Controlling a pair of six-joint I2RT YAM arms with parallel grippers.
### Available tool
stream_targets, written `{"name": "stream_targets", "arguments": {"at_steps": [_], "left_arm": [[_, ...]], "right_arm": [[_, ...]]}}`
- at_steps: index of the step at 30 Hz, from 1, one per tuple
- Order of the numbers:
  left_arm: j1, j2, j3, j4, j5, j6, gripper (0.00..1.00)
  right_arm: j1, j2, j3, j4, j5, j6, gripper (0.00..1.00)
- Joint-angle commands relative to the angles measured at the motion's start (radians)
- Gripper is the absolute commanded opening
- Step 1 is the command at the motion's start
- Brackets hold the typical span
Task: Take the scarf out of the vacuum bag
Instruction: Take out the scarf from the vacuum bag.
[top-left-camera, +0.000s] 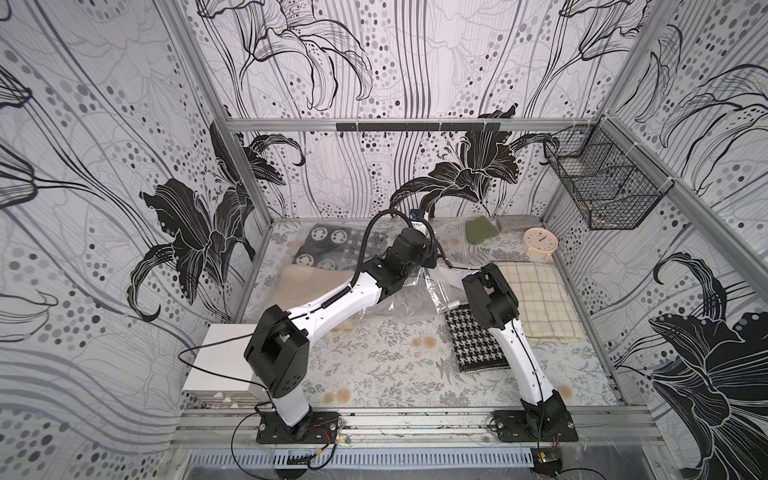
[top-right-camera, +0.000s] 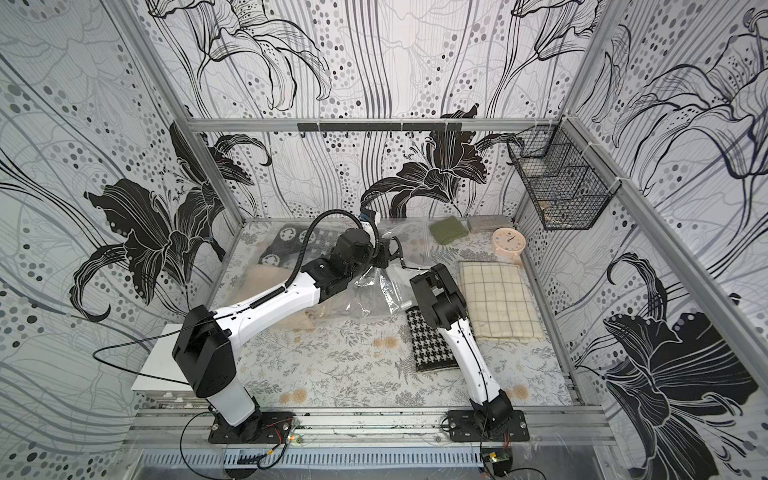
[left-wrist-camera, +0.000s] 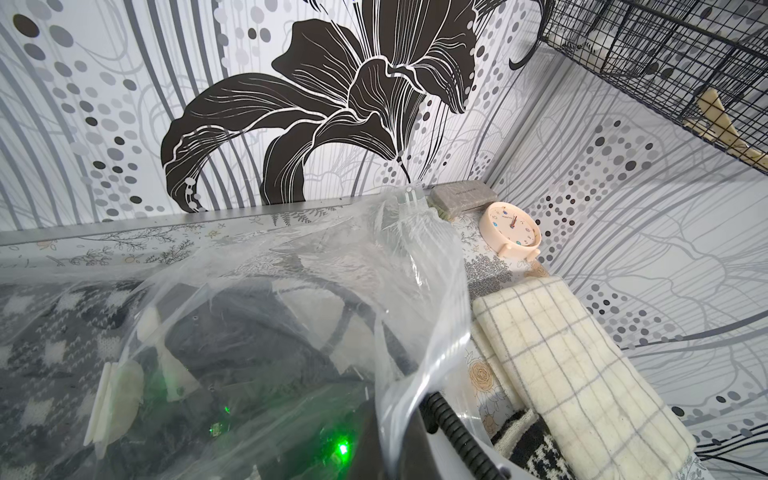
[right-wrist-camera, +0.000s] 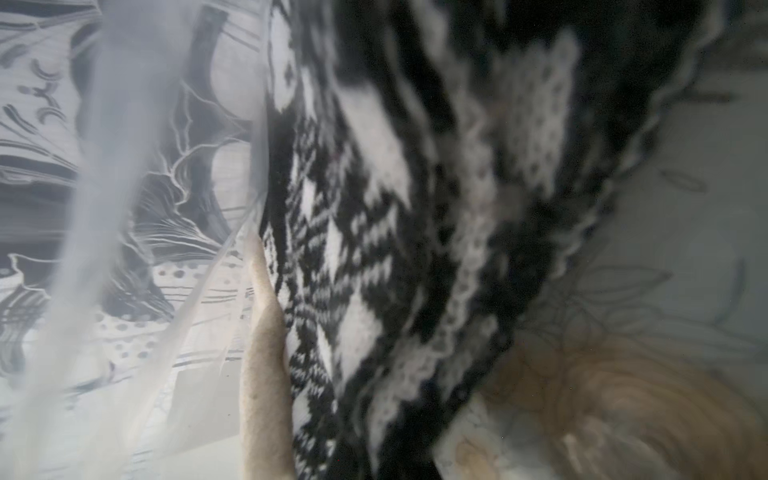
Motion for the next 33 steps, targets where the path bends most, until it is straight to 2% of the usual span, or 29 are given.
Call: {"name": "stream_targets", "arguments": {"at_steps": [1, 3, 6, 8, 9, 11, 12, 15, 18, 21, 24, 25, 27, 29, 33], "left_arm": [[0.003, 0.009, 0.025, 0.042, -0.013, 0.011, 0.00], [0.004, 0.013, 0.028, 0.042, -0.009, 0.009, 0.00], [0.005, 0.010, 0.027, 0.042, -0.009, 0.009, 0.00], [0.004, 0.008, 0.025, 0.042, -0.012, 0.009, 0.00], [0.005, 0.006, 0.023, 0.041, -0.014, 0.010, 0.00], [0.005, 0.003, 0.019, 0.042, -0.015, 0.008, 0.00], [0.005, 0.002, 0.017, 0.042, -0.015, 0.008, 0.00], [0.007, 0.001, 0.017, 0.041, -0.015, 0.009, 0.00], [0.009, -0.001, 0.012, 0.042, -0.017, 0.008, 0.00], [0.010, 0.006, 0.013, 0.045, -0.014, 0.007, 0.00], [0.010, 0.010, 0.013, 0.047, -0.011, 0.002, 0.00], [0.011, 0.010, 0.012, 0.048, -0.009, 0.001, 0.00], [0.011, 0.009, 0.013, 0.048, -0.006, 0.003, 0.00], [0.010, 0.011, 0.013, 0.048, -0.006, 0.002, 0.00], [0.011, 0.011, 0.013, 0.048, -0.003, 0.000, 0.00]], "right_arm": [[-0.016, -0.077, -0.041, -0.010, -0.011, -0.025, 0.00], [-0.016, -0.078, -0.026, -0.058, -0.023, -0.054, 0.00], [-0.023, -0.092, -0.085, 0.026, -0.041, -0.008, 0.00], [-0.022, -0.093, -0.047, -0.101, -0.021, -0.081, 0.00], [-0.022, -0.102, -0.056, -0.103, -0.028, -0.086, 0.00], [-0.029, -0.126, -0.122, -0.010, -0.055, -0.046, 0.00], [-0.029, -0.139, -0.133, -0.033, -0.048, -0.069, 0.00], [-0.021, -0.169, -0.103, -0.255, 0.038, -0.218, 0.00], [-0.046, -0.220, -0.227, -0.093, -0.013, -0.145, 0.00], [-0.046, -0.217, -0.197, -0.185, -0.023, -0.193, 0.00], [-0.057, -0.239, -0.299, 0.020, -0.084, -0.089, 0.00], [-0.055, -0.234, -0.267, -0.067, -0.070, -0.132, 0.00], [-0.049, -0.228, -0.227, -0.168, -0.032, -0.185, 0.11], [-0.058, -0.233, -0.254, -0.107, -0.053, -0.140, 0.23], [-0.061, -0.235, -0.245, -0.113, -0.045, -0.144, 0.30]]}}
